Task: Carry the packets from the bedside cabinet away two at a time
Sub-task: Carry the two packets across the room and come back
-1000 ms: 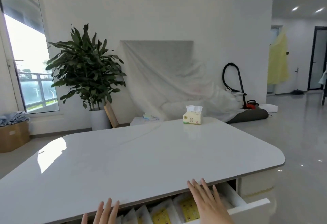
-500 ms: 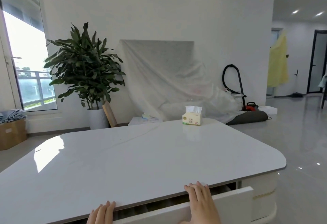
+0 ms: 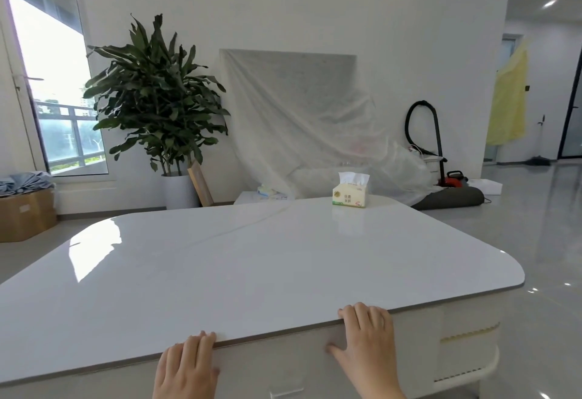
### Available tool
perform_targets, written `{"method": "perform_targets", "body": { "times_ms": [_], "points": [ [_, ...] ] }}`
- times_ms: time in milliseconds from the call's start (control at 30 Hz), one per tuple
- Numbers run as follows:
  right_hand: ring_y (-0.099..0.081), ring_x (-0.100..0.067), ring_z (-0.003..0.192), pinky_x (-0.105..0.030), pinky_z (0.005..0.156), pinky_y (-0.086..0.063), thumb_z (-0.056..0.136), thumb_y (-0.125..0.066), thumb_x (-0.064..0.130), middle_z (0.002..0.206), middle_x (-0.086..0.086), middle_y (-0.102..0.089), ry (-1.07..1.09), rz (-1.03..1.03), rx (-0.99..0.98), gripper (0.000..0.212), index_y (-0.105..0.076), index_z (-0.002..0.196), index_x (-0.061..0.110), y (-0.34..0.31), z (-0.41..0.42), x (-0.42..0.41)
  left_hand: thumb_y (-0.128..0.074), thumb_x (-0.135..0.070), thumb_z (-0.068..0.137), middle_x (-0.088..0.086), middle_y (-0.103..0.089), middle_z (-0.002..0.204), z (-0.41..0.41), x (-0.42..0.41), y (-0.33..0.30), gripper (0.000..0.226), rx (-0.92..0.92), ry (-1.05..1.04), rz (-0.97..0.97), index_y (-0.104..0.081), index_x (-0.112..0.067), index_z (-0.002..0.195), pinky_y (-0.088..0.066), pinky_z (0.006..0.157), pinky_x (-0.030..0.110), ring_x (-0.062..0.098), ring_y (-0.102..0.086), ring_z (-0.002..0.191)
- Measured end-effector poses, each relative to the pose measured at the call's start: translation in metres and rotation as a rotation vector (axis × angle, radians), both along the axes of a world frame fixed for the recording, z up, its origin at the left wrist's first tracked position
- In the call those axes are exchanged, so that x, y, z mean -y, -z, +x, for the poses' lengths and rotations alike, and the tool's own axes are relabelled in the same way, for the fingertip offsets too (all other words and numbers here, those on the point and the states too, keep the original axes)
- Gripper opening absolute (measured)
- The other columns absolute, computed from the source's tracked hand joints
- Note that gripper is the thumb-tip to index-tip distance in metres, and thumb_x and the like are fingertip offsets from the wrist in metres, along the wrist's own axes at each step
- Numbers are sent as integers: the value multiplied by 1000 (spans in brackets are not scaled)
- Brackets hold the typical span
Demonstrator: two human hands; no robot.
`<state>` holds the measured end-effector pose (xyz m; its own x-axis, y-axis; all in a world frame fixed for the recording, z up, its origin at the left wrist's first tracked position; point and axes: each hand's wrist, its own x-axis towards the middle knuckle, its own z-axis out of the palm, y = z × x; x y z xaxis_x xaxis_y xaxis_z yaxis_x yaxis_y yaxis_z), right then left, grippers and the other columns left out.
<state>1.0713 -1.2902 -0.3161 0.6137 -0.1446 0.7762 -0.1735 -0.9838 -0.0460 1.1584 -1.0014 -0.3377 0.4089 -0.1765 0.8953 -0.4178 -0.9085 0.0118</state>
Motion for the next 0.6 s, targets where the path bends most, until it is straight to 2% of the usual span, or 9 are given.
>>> {"method": "perform_targets", "body": {
  "times_ms": [233,300,367,433,600],
  "points": [
    [-49,-24,72,-40,79,-36,31,-93,44,76,4,-50,45,26,6,69,-54,84,21,-3,2,-4,-46,-23,71,8,-55,78,0,4,-2,27,-10,-58,-35,-50,-14,96,-40,76,39,29,-43,74],
    [-49,-24,71,-40,78,-36,30,-93,43,76,4,-50,55,29,-10,69,-55,83,21,-5,2,-4,-55,-21,70,6,-49,80,1,4,-2,26,-8,-64,-31,-49,-14,94,-39,76,39,29,-43,74],
    [-50,-24,70,-40,77,-35,31,-93,43,76,4,-50,61,30,-35,68,-55,82,21,-7,1,-5,-79,-11,55,6,-50,77,-1,5,-4,49,-56,-75,-25,-48,-15,92,-39,76,39,29,-45,72],
    [-51,-24,69,-40,77,-35,32,-93,42,76,4,-50,69,38,-67,65,-56,82,21,-10,-1,-7,-91,-5,35,7,-53,73,-3,4,-8,72,-146,-67,-16,-46,-16,90,-38,76,38,28,-43,72],
    [-51,-21,66,-38,69,-35,32,-90,48,75,7,-49,75,46,-188,61,-58,77,23,-23,-7,-9,-96,-12,29,2,-52,74,-13,4,-21,80,-299,10,34,-43,-21,89,-34,75,38,30,-50,67]
  ]
}}
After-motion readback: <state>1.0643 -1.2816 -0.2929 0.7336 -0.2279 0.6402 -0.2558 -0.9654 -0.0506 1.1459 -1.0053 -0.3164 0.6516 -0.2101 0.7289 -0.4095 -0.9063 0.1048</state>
